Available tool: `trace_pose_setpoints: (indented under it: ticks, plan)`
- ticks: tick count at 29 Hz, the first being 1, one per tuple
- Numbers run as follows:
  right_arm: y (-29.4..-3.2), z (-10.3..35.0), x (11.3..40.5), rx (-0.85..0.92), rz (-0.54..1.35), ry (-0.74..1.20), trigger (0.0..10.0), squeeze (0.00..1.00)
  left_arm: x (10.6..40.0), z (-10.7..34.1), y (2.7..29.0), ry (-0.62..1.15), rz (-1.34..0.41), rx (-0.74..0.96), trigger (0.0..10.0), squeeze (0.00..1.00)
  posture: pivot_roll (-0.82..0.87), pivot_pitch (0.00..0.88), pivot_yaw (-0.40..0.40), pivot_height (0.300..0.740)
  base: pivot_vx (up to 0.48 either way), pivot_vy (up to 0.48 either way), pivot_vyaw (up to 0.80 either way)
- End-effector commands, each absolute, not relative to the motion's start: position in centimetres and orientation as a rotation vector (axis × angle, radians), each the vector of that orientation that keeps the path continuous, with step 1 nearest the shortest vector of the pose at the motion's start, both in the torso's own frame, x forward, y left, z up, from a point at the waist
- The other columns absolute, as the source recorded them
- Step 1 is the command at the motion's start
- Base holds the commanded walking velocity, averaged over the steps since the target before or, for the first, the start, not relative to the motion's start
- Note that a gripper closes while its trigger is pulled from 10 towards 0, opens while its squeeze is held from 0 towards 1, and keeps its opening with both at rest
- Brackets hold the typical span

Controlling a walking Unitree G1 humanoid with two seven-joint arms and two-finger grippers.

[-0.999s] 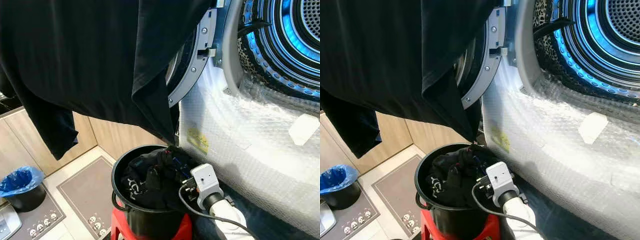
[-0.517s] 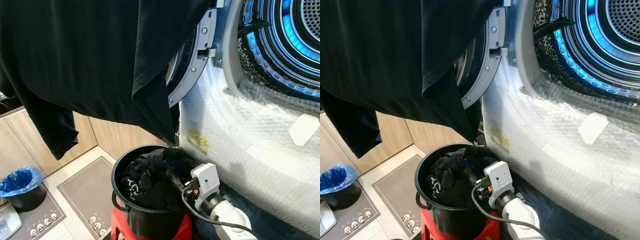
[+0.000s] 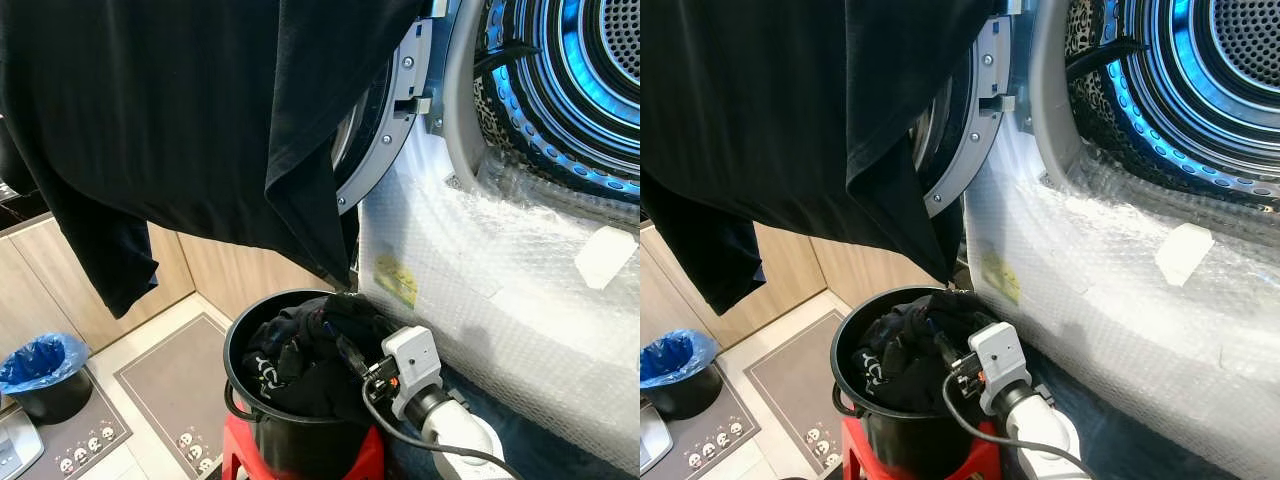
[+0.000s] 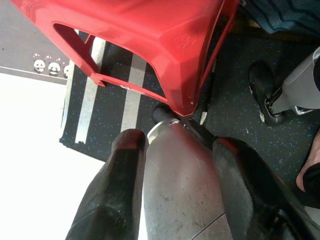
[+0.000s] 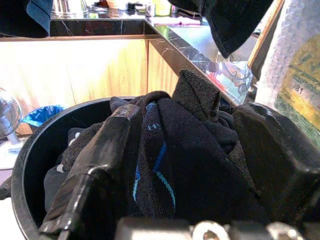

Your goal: Clothes washing

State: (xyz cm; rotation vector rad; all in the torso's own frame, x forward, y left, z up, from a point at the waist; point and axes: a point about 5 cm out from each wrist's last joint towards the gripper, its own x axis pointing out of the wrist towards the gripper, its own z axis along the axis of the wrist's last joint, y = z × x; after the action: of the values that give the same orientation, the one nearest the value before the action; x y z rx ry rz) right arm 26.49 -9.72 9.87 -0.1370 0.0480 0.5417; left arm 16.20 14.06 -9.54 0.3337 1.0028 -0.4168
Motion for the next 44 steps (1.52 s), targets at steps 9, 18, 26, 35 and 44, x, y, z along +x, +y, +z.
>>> trace_pose_setpoints:
  ticks: [9, 18, 26, 35, 44]
  plan:
    - [-9.2, 8.6, 26.8, -0.288, 0.496, 0.087, 10.0, 0.00, 15.2, -10.0, 14.0, 1.055, -0.425, 0.319, 10.0, 0.00, -0.11, 0.000, 0.025, 0.740, 0.000, 0.000, 0.00]
    - [-8.9, 8.0, 26.1, -0.371, 0.545, 0.068, 10.0, 0.00, 15.3, -9.9, 14.0, 1.047, -0.423, 0.308, 10.0, 0.00, -0.10, 0.000, 0.025, 0.740, 0.000, 0.000, 0.00]
    - [-8.5, 8.0, 25.6, -0.359, 0.557, 0.045, 10.0, 0.00, 15.3, -9.9, 13.8, 1.045, -0.432, 0.311, 10.0, 0.00, -0.11, 0.000, 0.023, 0.740, 0.000, 0.000, 0.00]
    - [-8.1, 7.2, 24.5, -0.389, 0.650, 0.062, 8.0, 0.00, 15.0, -10.1, 13.6, 1.052, -0.442, 0.316, 10.0, 0.00, -0.10, 0.000, 0.013, 0.740, 0.000, 0.000, 0.00]
    - [-8.6, 6.5, 25.4, -0.415, 0.566, 0.121, 9.3, 0.00, 14.5, -10.2, 13.6, 1.066, -0.431, 0.306, 10.0, 0.00, -0.09, 0.000, 0.005, 0.740, 0.000, 0.000, 0.00]
